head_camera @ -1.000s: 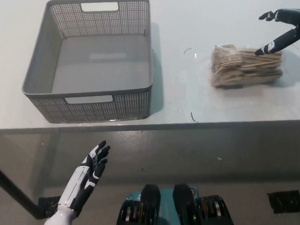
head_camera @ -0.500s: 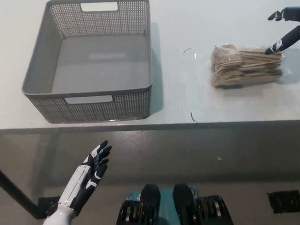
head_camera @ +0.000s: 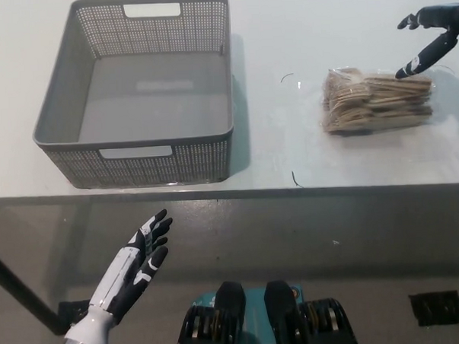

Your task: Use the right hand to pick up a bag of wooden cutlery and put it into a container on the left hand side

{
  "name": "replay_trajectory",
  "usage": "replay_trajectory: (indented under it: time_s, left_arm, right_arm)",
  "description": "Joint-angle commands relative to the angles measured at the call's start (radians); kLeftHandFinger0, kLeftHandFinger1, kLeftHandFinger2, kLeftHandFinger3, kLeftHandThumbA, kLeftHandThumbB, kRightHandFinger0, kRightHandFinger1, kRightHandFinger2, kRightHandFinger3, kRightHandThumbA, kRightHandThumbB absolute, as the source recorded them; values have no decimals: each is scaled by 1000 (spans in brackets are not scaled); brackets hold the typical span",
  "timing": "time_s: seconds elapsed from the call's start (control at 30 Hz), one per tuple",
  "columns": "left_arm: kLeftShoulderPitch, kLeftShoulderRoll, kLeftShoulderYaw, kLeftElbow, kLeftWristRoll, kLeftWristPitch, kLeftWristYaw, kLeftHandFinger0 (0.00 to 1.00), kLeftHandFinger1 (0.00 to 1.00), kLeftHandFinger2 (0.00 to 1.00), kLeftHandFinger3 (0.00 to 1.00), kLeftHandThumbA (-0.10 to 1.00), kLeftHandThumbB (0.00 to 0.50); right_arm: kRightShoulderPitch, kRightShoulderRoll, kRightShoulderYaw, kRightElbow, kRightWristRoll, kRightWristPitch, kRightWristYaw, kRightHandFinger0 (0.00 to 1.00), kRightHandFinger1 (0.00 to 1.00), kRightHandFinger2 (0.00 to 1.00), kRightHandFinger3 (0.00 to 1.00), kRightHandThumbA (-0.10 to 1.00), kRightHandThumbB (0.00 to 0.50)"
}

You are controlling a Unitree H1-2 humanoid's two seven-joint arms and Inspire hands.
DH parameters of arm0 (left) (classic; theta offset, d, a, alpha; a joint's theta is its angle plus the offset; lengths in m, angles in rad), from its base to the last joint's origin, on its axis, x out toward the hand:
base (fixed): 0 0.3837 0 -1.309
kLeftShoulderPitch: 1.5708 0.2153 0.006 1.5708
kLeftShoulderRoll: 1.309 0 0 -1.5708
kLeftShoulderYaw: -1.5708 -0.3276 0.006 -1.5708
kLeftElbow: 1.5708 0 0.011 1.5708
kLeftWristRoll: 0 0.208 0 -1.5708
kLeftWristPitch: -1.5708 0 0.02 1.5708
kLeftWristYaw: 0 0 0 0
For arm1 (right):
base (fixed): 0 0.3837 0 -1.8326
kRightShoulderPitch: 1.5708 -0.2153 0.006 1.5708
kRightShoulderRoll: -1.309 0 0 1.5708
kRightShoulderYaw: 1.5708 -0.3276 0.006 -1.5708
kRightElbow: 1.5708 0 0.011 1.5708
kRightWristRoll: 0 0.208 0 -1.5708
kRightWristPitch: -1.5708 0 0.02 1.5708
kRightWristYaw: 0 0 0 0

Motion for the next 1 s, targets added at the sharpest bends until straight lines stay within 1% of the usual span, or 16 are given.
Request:
replay_trajectory:
  time_s: [0.0, 0.1, 0.13, 0.3, 0.5, 0.6, 0.63, 0.7, 0.8, 0.83, 0.97]
  left_arm:
    - [-23, 18, 1, -33, 1, -29, -14, 1000, 1000, 1000, 1000, 878, 128]
    - [-27, 18, 1, -27, 0, -29, -13, 1000, 1000, 1000, 1000, 884, 146]
    - [-27, 19, 1, -29, -2, -29, -14, 1000, 1000, 1000, 1000, 880, 136]
    - [-31, 24, -2, -34, -5, -24, -17, 1000, 1000, 1000, 1000, 877, 136]
    - [-37, 24, -4, -32, -7, -27, -21, 1000, 1000, 1000, 1000, 872, 138]
    - [-41, 24, -2, -33, -13, -22, -26, 1000, 1000, 1000, 1000, 874, 146]
    - [-45, 25, -2, -31, -15, -24, -29, 1000, 1000, 1000, 1000, 869, 150]
    - [-48, 27, -2, -35, -16, -17, -32, 1000, 1000, 1000, 1000, 862, 145]
    - [-54, 28, -4, -36, -15, -9, -37, 1000, 1000, 1000, 1000, 861, 156]
    - [-58, 28, -5, -30, -15, -13, -38, 1000, 1000, 1000, 1000, 862, 163]
    - [-59, 27, -6, -21, -15, -19, -43, 1000, 1000, 1000, 1000, 864, 177]
  right_arm:
    - [-91, -11, 7, 4, -19, -53, 9, 1000, 1000, 1000, 1000, 787, 500]
    - [-99, -6, 8, 16, -17, -70, 15, 1000, 1000, 1000, 1000, 777, 500]
    - [-102, 0, 12, 27, -20, -72, 15, 1000, 1000, 1000, 1000, 775, 500]
    - [-96, 7, 18, 16, -26, -54, 23, 1000, 1000, 1000, 1000, 756, 500]
    - [-84, 16, 31, 20, -43, -41, 22, 1000, 1000, 1000, 1000, 766, 500]
    - [-86, 24, 39, 41, -48, -51, 25, 1000, 1000, 1000, 1000, 770, 500]
    - [-86, 27, 36, 50, -42, -54, 31, 1000, 1000, 1000, 1000, 746, 500]
    - [-85, 30, 30, 63, -33, -65, 40, 1000, 1000, 1000, 1000, 735, 500]
    - [-80, 31, 23, 72, -24, -66, 57, 1000, 1000, 1000, 1000, 712, 500]
    - [-78, 38, 23, 80, -21, -63, 66, 1000, 1000, 1000, 1000, 682, 500]
    - [-62, 52, 16, 101, -12, -61, 74, 1000, 1000, 1000, 1000, 623, 500]
